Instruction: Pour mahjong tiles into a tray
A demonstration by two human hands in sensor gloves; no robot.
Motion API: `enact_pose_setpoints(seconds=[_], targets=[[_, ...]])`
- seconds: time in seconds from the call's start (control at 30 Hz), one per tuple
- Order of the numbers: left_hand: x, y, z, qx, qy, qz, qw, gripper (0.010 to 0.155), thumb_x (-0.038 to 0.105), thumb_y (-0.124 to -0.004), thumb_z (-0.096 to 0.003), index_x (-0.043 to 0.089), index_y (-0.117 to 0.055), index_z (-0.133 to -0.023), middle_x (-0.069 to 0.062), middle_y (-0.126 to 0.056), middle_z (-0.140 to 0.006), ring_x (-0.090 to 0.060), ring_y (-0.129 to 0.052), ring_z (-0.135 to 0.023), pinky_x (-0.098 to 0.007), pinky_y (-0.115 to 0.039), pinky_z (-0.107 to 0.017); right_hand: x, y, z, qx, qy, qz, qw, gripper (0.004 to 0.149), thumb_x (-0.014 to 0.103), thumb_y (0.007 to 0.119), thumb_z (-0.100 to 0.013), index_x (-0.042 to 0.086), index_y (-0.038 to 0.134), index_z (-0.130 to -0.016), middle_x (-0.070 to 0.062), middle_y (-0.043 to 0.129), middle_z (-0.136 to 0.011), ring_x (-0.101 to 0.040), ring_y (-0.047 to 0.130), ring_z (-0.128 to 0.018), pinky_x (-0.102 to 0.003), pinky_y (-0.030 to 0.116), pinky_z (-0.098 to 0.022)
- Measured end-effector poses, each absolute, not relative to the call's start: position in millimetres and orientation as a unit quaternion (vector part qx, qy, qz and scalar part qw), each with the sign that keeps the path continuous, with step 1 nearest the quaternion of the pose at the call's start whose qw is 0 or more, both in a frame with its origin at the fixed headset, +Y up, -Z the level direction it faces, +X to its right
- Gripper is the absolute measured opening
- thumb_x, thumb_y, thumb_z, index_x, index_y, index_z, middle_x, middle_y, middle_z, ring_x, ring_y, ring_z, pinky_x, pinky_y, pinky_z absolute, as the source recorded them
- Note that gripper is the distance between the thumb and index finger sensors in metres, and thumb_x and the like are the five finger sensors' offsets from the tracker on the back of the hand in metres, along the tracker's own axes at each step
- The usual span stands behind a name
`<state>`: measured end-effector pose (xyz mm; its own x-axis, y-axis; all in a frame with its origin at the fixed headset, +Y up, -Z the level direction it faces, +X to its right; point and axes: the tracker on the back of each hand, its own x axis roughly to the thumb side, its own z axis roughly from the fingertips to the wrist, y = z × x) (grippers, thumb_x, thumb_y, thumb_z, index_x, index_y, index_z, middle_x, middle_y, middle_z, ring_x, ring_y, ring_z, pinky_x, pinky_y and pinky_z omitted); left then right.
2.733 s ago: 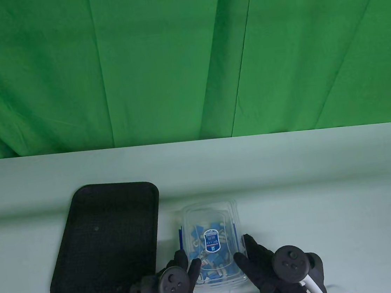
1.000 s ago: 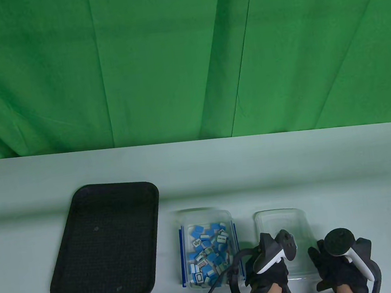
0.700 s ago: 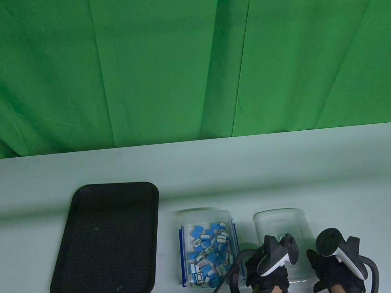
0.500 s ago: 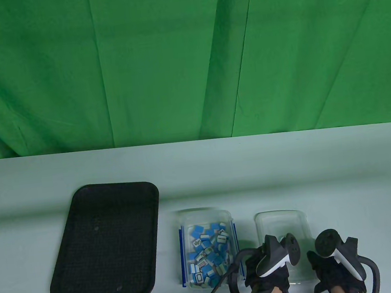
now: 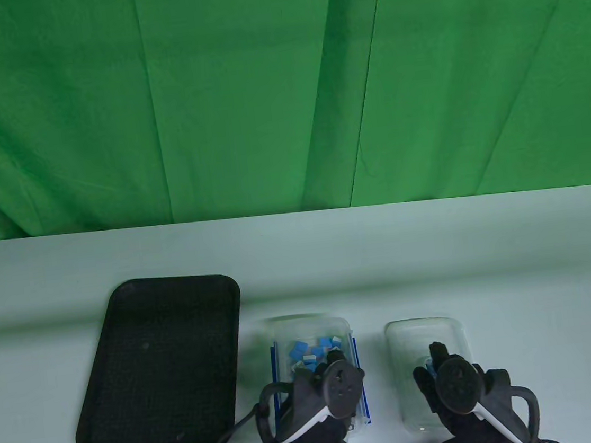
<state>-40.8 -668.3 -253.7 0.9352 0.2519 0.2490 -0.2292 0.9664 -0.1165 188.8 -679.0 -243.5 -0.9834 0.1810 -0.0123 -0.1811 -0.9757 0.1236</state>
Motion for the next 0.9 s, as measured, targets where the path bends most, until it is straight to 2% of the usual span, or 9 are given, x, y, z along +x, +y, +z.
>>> enact_pose_setpoints(seconds=[0.07, 0.2, 0.3, 0.37, 0.47, 0.63, 0.9], targets=[[-64.2, -674.1, -253.5, -0.026, -0.113, 0.125, 0.985, 0.062, 0.044, -0.058, -0.0674, -0.002, -0.067, -0.108, -0.021, -0.097, -0.082, -0.031, -0.105, -0.055, -0.042, -0.086, -0.037, 171.2, -671.9, -244.1, 0.019, 0.076, 0.99, 0.117, 0.07, 0.058, 0.054, -0.069, 0.011, 0.049, -0.12, -0.013, 0.076, -0.105, -0.039, 0.08, -0.088, -0.058, 0.065, -0.073], [-98.7, -693.9, -256.2, -0.055, -0.082, 0.141, 0.985, 0.066, 0.047, -0.055, -0.0673, -0.003, -0.063, -0.11, -0.023, -0.094, -0.086, -0.033, -0.103, -0.059, -0.044, -0.085, -0.04, 145.4, -667.6, -248.3, 0.05, 0.109, 0.98, 0.162, 0.073, 0.06, 0.052, -0.069, 0.009, 0.044, -0.121, -0.016, 0.073, -0.109, -0.038, 0.083, -0.088, -0.056, 0.068, -0.071], [-115.4, -716.4, -256.0, -0.082, -0.061, 0.195, 0.976, 0.07, 0.049, -0.053, -0.0674, -0.004, -0.056, -0.113, -0.027, -0.087, -0.092, -0.038, -0.1, -0.066, -0.047, -0.083, -0.043, 131.1, -676.4, -250.5, 0.048, 0.127, 0.976, 0.173, 0.077, 0.061, 0.051, -0.069, 0.006, 0.04, -0.122, -0.02, 0.069, -0.113, -0.038, 0.085, -0.087, -0.055, 0.071, -0.07], [-118.5, -730.3, -255.4, -0.112, -0.056, 0.212, 0.969, 0.074, 0.05, -0.051, -0.0675, -0.006, -0.047, -0.116, -0.031, -0.078, -0.1, -0.042, -0.095, -0.073, -0.05, -0.081, -0.046, 125.1, -684.9, -251.6, 0.042, 0.132, 0.976, 0.168, 0.079, 0.061, 0.051, -0.069, 0.004, 0.038, -0.121, -0.022, 0.067, -0.113, -0.038, 0.087, -0.086, -0.054, 0.073, -0.068], [-118.6, -745.0, -253.6, -0.193, -0.051, 0.223, 0.954, 0.08, 0.053, -0.047, -0.0676, -0.008, -0.034, -0.118, -0.038, -0.061, -0.109, -0.048, -0.086, -0.083, -0.053, -0.078, -0.051, 116.3, -707.2, -253.0, 0.039, 0.157, 0.973, 0.162, 0.082, 0.062, 0.05, -0.068, 0.001, 0.035, -0.121, -0.025, 0.065, -0.114, -0.037, 0.089, -0.084, -0.053, 0.075, -0.067], [-120.8, -759.0, -252.3, -0.227, -0.067, 0.267, 0.934, 0.081, 0.054, -0.047, -0.0676, -0.01, -0.034, -0.116, -0.038, -0.065, -0.106, -0.043, -0.092, -0.076, -0.048, -0.081, -0.048, 109.7, -730.0, -254.5, 0.044, 0.183, 0.971, 0.145, 0.083, 0.062, 0.051, -0.068, 0.0, 0.033, -0.12, -0.026, 0.066, -0.113, -0.033, 0.092, -0.079, -0.049, 0.078, -0.064], [-125.8, -767.8, -252.2, -0.226, -0.067, 0.297, 0.925, 0.077, 0.049, -0.05, -0.0678, -0.01, -0.038, -0.115, -0.034, -0.073, -0.101, -0.036, -0.097, -0.067, -0.044, -0.083, -0.043, 110.2, -740.5, -255.2, 0.052, 0.18, 0.974, 0.127, 0.079, 0.055, 0.055, -0.07, -0.001, 0.033, -0.119, -0.022, 0.073, -0.108, -0.026, 0.095, -0.07, -0.044, 0.081, -0.059]])
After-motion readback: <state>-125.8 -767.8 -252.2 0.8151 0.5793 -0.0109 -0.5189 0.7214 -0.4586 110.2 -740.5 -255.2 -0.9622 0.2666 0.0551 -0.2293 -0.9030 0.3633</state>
